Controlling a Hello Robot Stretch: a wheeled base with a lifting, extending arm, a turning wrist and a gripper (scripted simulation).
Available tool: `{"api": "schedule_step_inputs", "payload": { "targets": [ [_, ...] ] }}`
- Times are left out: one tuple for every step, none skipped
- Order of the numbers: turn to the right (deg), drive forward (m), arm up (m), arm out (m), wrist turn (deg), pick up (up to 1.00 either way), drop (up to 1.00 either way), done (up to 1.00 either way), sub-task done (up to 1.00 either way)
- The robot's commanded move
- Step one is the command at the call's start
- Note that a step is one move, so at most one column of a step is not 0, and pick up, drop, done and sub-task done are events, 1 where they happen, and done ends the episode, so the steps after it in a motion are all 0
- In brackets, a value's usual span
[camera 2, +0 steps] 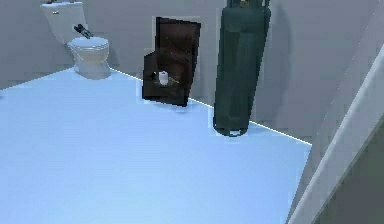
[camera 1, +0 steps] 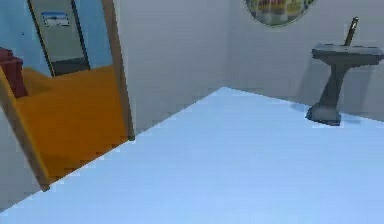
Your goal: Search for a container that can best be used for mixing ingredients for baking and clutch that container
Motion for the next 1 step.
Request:
{"api": "schedule_step_inputs", "payload": {
  "targets": [
    [0.0, 0.30, 0.00, 0.00, 0.0, 0.00, 0.00, 0.00, 0.00]
  ]
}}
